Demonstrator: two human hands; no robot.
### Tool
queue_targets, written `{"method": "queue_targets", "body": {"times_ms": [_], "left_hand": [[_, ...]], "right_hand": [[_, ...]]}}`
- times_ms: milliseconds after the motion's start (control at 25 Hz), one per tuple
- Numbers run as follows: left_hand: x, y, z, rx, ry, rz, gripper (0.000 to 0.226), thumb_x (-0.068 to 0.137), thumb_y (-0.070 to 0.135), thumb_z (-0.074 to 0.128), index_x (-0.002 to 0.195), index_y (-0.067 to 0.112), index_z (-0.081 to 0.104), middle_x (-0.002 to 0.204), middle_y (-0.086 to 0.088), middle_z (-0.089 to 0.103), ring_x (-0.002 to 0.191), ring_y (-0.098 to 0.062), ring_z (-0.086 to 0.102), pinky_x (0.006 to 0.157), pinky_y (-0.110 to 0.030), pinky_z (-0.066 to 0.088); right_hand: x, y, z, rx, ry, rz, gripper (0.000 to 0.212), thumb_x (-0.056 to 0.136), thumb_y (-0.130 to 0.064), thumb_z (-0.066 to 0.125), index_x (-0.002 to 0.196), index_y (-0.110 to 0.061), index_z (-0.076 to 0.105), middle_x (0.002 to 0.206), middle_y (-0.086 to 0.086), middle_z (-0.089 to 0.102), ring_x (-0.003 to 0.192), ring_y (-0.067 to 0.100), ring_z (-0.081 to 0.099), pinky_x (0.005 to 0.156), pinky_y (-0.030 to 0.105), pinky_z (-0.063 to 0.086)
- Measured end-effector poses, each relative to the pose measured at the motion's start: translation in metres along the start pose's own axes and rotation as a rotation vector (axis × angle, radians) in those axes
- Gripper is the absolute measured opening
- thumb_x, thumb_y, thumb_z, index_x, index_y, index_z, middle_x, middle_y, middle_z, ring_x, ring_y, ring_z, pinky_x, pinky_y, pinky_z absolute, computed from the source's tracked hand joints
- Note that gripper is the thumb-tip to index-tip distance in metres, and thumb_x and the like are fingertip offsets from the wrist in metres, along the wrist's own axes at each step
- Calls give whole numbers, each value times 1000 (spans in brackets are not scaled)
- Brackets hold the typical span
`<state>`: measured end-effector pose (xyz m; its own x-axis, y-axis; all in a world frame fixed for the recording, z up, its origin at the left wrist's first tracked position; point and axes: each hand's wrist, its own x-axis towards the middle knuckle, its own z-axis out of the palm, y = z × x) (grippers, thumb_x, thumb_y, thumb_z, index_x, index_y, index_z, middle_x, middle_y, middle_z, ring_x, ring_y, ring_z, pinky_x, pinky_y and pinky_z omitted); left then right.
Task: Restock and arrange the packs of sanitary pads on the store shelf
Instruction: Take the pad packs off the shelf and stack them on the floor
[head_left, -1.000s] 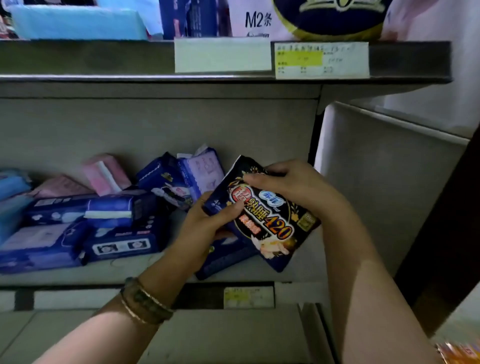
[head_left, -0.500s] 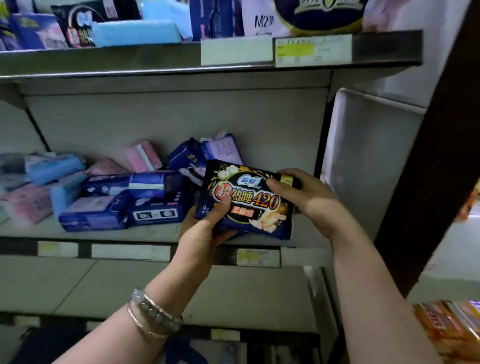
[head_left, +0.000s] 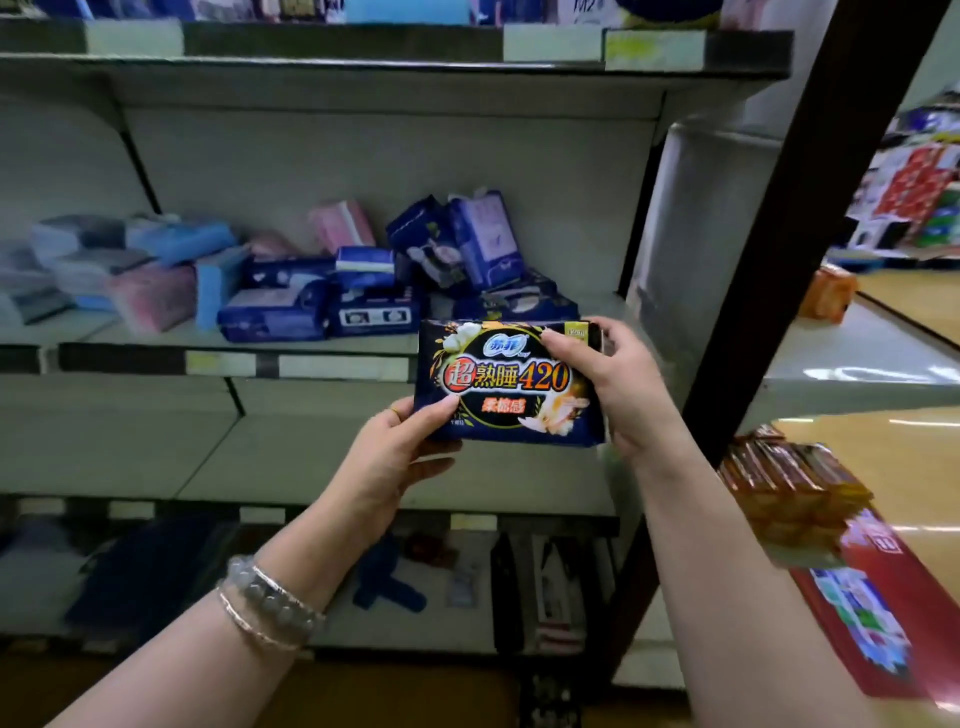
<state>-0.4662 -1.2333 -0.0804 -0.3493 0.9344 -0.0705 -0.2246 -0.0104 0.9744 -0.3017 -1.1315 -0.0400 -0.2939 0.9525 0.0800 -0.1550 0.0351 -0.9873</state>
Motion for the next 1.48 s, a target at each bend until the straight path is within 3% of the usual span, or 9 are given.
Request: {"method": "queue_targets", "body": {"times_ms": [120, 240, 400, 480, 600, 880, 1120, 1240, 1480], "left_hand": [[-34, -20, -7, -36, -10, -46, 12, 84, 19, 60, 96, 17, 58, 82, -1, 66, 74, -15, 60, 68, -25, 48], [-55, -29, -6, -44, -61, -102, 23, 82, 14, 62, 104, 12, 56, 88, -4, 67, 74, -15, 62, 69, -25, 49], [-64, -45, 5, -9, -119, -154, 35, 79, 10, 65, 112, 9, 53, 98, -6, 67, 82, -16, 65, 82, -35, 49], [-64, -58, 17, 14, -139, -195, 39, 76, 14, 67, 113, 10, 53, 101, -6, 67, 83, -16, 66, 79, -34, 50], [-60, -82, 44, 36, -168, -258, 39, 79, 17, 67, 114, 10, 52, 108, -7, 66, 86, -16, 66, 66, -27, 52], [-50, -140, 95, 100, -132, -356, 41, 76, 11, 70, 112, 14, 52, 107, -3, 65, 89, -15, 66, 67, -26, 51], [-42, -196, 88, 190, -9, -418, 55, 68, 31, 74, 118, 18, 53, 116, -2, 63, 102, -18, 62, 88, -35, 49], [-36, -228, 76, 287, 7, -475, 56, 71, 32, 73, 121, 19, 51, 115, 1, 62, 103, -12, 59, 87, -27, 45], [9, -339, 46, 414, -71, -621, 45, 85, 18, 65, 126, 16, 46, 125, 4, 52, 111, -12, 50, 87, -17, 38]], "right_hand": [[-37, 15, -2, -31, -7, 66, 56, 74, -15, 76, 122, -2, 49, 109, 19, 66, 92, 30, 68, 84, 45, 55], [-63, 17, -16, -53, -20, 99, 59, 77, -13, 73, 128, -2, 46, 118, 19, 61, 89, 26, 68, 79, 37, 56], [-86, 23, -45, -177, -16, 174, 63, 78, -16, 72, 133, -10, 43, 120, 13, 57, 88, 21, 68, 76, 33, 56], [-92, 29, -61, -201, -10, 205, 66, 78, -16, 73, 135, -10, 42, 118, 10, 58, 89, 19, 67, 79, 33, 55], [-98, 43, -93, -228, -3, 229, 67, 77, -13, 74, 135, -11, 41, 110, 2, 59, 86, 11, 67, 71, 22, 53], [-91, 85, -167, -262, -89, 342, 76, 73, -5, 75, 137, -14, 35, 109, -2, 58, 90, 10, 63, 66, 16, 52], [-61, 150, -178, -379, -186, 440, 75, 73, -16, 78, 135, -13, 36, 118, 4, 56, 92, 10, 61, 70, 18, 49], [-50, 191, -175, -434, -214, 454, 80, 68, -15, 82, 134, -10, 37, 121, 5, 57, 102, 17, 60, 83, 26, 50], [-41, 321, -176, -642, -261, 487, 81, 68, -11, 81, 136, -19, 37, 120, -2, 51, 111, 16, 49, 94, 31, 47]]}}
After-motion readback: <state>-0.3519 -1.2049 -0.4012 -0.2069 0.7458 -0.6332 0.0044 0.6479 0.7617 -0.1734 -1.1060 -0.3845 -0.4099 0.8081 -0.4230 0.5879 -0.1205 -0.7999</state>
